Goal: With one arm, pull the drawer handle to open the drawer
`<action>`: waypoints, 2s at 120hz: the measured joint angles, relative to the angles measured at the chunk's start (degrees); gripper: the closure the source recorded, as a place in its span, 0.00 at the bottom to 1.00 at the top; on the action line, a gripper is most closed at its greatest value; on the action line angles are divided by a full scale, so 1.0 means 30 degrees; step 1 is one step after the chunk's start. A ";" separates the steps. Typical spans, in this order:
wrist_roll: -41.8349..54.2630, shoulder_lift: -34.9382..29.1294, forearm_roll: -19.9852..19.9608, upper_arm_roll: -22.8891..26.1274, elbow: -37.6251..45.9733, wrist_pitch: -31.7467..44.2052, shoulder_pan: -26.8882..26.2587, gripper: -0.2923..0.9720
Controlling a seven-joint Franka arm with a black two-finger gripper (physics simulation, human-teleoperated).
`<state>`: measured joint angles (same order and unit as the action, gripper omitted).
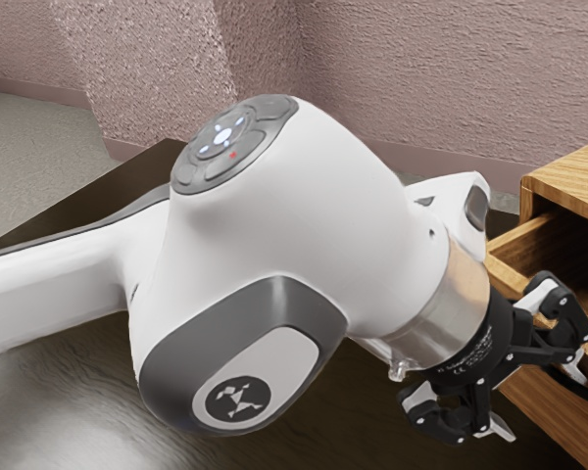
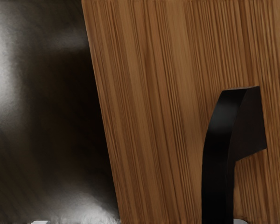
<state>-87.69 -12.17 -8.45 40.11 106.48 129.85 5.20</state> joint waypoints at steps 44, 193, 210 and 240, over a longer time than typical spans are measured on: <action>-0.0020 -0.1101 -0.0665 0.0043 0.1135 -0.0010 0.0380 0.40; 0.0025 -0.6887 -0.3787 0.0155 0.4923 -0.0061 0.0644 0.40; 0.0031 -0.6981 -0.3781 0.0159 0.4872 -0.0065 0.0639 0.40; 0.0038 -0.7119 -0.3774 0.0149 0.4715 -0.0042 0.0599 0.40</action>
<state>-87.58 -33.52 -19.77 40.56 120.62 129.72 6.99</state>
